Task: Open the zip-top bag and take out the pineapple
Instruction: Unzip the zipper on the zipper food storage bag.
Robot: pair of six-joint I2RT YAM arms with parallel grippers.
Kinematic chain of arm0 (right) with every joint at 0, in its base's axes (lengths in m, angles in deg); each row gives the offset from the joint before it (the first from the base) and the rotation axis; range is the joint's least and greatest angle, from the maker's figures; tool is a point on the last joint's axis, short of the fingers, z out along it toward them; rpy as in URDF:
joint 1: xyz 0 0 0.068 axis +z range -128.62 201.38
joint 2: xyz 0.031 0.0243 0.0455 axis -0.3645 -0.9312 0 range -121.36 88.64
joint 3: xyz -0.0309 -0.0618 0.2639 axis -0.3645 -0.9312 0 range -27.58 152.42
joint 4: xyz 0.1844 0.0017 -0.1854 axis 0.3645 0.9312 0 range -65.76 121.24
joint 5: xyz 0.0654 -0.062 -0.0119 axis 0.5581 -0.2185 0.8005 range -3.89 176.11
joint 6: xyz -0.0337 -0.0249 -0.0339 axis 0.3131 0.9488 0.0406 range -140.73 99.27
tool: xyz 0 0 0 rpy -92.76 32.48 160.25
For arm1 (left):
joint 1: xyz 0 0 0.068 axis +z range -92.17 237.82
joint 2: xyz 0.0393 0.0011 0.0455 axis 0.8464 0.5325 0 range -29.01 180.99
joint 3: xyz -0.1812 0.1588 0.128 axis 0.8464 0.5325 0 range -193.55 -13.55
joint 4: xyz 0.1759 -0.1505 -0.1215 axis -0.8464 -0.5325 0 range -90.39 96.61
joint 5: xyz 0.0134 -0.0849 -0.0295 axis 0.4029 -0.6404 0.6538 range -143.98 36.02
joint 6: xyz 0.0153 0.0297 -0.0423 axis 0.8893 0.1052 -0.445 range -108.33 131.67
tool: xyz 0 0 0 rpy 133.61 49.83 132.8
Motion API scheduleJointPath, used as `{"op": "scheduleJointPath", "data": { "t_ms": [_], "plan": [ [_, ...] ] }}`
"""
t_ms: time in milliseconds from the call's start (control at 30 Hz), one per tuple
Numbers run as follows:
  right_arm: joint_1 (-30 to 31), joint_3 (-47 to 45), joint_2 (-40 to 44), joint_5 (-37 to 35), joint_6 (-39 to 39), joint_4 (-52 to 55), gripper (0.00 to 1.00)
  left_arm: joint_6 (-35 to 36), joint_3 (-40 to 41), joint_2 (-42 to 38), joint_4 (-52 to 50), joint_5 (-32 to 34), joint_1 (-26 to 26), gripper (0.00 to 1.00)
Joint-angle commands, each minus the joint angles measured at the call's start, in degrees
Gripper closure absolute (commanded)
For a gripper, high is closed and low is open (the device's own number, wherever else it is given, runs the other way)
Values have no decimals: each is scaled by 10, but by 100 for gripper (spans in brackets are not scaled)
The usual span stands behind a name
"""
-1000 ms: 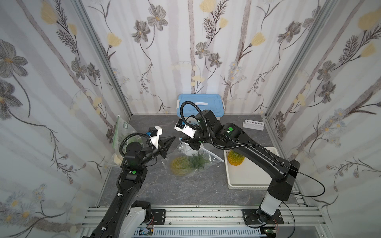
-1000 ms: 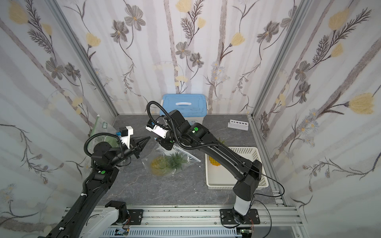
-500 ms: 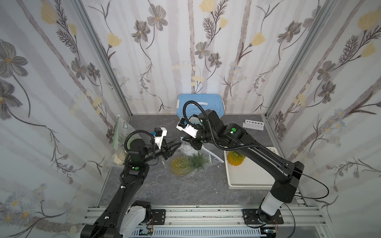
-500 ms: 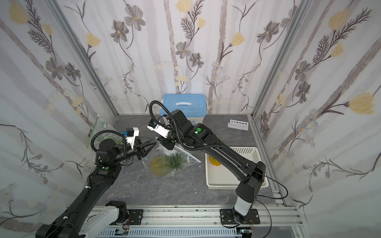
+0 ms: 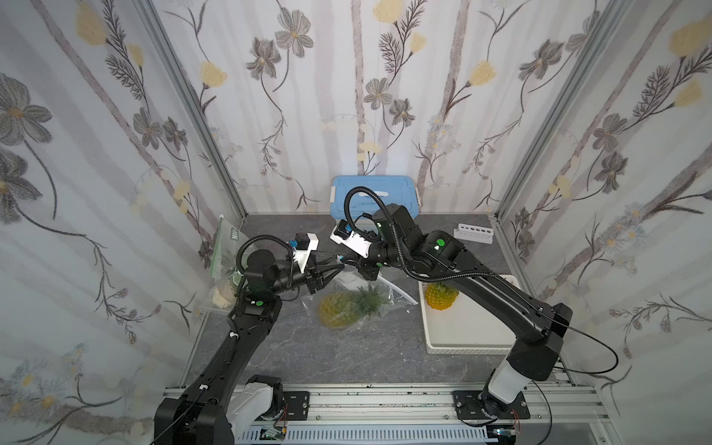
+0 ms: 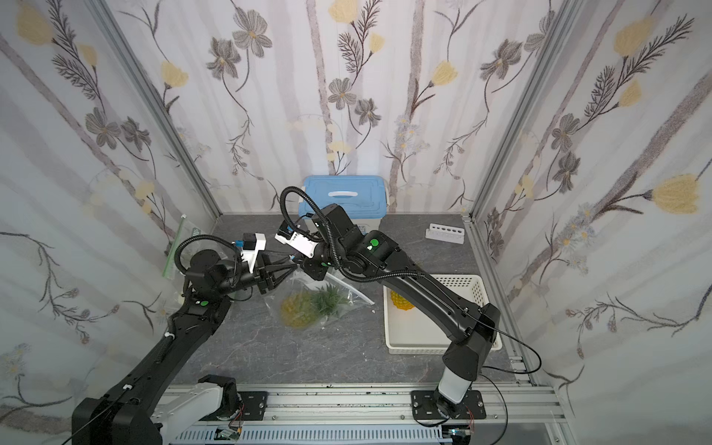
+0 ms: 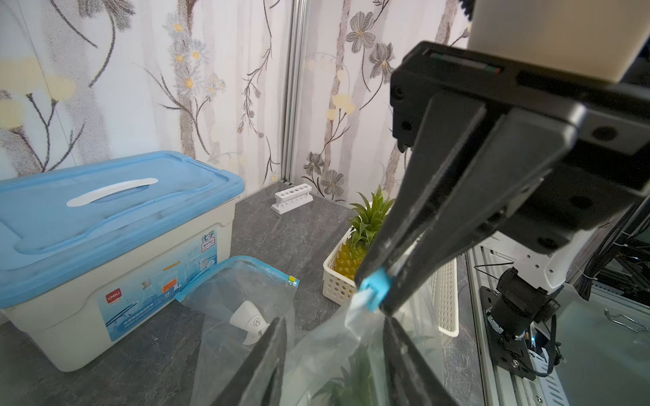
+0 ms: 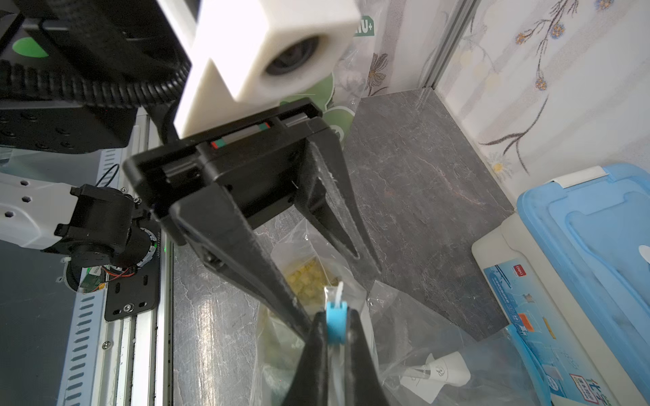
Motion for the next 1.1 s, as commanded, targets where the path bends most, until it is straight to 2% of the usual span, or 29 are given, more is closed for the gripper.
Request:
{"op": "scheduleJointPath", "data": {
  "t_ms": [0, 67, 100, 200, 233, 567, 767, 1067],
  "plan": [
    [0, 13, -6, 16, 11, -35, 100, 20, -19, 15, 30, -17, -7, 54],
    [1, 21, -11, 17, 11, -32, 100, 24, -26, 25, 29, -18, -9, 58],
    [1, 22, -13, 18, 11, -32, 100, 24, -29, 29, 30, -18, -10, 65],
    [1, 24, -16, 15, 11, -32, 100, 16, -30, 36, 42, -8, -12, 96],
    [1, 24, -18, 13, 11, -32, 100, 11, -27, 35, 50, 0, -12, 100],
    [-7, 9, -13, -24, 4, -46, 100, 7, -4, -50, -7, 112, -12, 100],
    [-16, -27, 1, -11, 5, -71, 100, 9, 16, -111, -50, 159, -11, 100],
    [-21, -64, 25, 1, 7, -88, 100, -2, 23, -116, -45, 182, -11, 100]
  ]
}}
